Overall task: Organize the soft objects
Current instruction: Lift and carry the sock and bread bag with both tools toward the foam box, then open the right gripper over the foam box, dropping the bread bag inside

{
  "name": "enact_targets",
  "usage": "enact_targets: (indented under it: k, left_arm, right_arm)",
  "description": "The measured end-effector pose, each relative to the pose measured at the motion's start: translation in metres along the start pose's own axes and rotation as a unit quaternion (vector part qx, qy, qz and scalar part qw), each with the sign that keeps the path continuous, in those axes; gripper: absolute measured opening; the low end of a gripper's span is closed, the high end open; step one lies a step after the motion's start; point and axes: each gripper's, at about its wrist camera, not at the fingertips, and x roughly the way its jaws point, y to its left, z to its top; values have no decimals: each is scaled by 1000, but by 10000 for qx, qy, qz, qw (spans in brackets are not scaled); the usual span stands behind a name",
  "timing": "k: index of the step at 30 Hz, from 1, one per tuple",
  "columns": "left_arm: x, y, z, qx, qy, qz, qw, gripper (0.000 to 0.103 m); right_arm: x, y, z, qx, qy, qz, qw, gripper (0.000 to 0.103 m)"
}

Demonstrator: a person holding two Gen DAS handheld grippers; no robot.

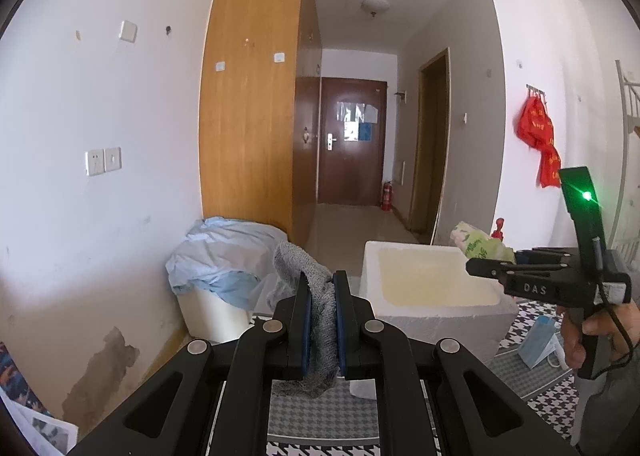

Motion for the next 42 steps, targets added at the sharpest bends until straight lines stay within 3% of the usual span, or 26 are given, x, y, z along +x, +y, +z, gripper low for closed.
enact_targets:
  k: [8,11,15,35,42]
  left_arm:
    - [0,3,-1,2,31,27,10000,10]
    - [-2,5,-3,-26,23,28,10000,10]
    - [-4,5,-4,-31,7,71,10000,10]
    - [3,-2,9,11,-118,82,9999,10]
    - [5,-11,15,93,-154,65,9998,10]
  right_arm:
    - [14,2,5,31,132,-50,9999,37]
    - [21,5,5,-18,213,-95,9997,46]
    - [25,8,4,-77,216,-181,9996,66]
    - [-17,-1,-3,54,-235,-133,9996,79]
    - [-31,-9,-10,155,-366,-138,9991,94]
